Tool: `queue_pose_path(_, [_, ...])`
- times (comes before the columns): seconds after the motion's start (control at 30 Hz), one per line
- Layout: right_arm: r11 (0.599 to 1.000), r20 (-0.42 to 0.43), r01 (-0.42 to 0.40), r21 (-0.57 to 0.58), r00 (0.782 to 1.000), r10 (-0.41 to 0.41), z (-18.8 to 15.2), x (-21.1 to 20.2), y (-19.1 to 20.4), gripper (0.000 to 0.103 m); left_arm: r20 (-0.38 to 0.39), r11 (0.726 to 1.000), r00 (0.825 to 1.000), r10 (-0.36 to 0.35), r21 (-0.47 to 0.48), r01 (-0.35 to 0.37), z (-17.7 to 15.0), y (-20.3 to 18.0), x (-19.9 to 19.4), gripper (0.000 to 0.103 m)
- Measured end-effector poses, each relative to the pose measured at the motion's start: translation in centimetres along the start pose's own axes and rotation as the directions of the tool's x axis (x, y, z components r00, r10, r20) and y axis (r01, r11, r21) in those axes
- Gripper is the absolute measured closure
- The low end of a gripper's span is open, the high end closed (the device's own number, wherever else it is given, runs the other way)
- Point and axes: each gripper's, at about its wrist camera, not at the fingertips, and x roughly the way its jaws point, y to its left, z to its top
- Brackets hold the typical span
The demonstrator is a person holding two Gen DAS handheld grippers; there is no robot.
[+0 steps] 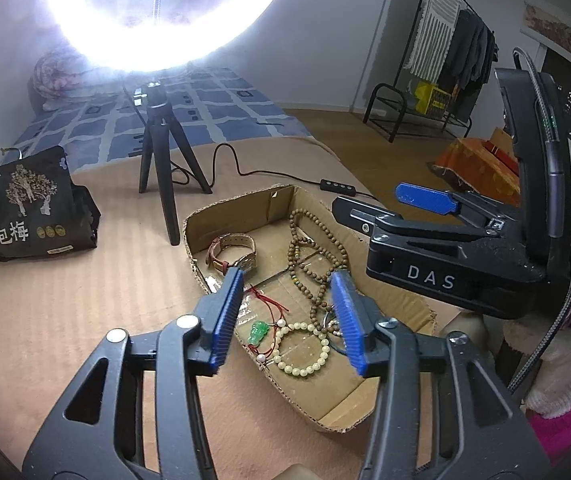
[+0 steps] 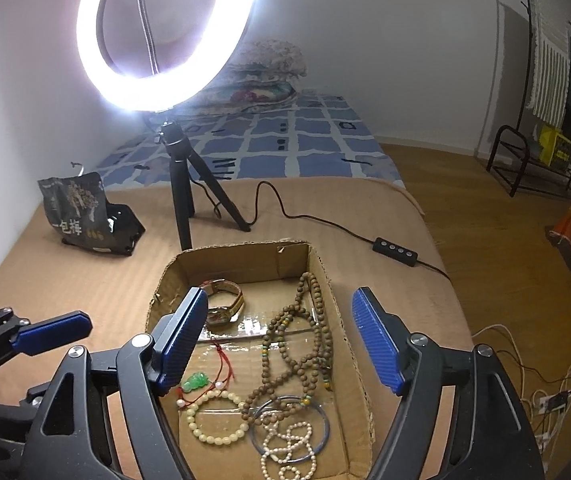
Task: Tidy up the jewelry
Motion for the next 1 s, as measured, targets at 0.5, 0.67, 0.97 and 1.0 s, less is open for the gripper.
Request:
queue_pose_path(0.5, [0.999, 0.058, 0.038, -0.009, 0.998, -0.037, 0.0, -6.0, 1.6, 0.028, 0.063, 0.999, 0.997, 0.053, -0.010, -0.053, -0.7, 1.4, -6.3, 0.053])
queue_pose_path(0.67, [0.998, 0.085, 0.067, -0.014, 0.994, -0.065, -0.3, -9.0, 2.5, 0.023, 0.122, 0.997, 0.990, 0.072, 0.014, -0.074, -1.5, 1.0, -10.0, 0.041])
queue_pose_path(0.97, [0.992, 0.137, 0.120, -0.036, 0.984, -0.114, -1.5, -14.1, 4.6, 0.022, 0.188, 0.993, 0.978, 0.094, 0.054, -0.106, -3.4, 0.4, -15.8, 0.028])
queue_pose_path(1.0, [0.992, 0.141, 0.123, -0.039, 0.983, -0.117, -1.7, -14.4, 4.9, 0.022, 0.189, 0.992, 0.977, 0.098, 0.054, -0.110, -3.7, 0.5, -16.3, 0.027])
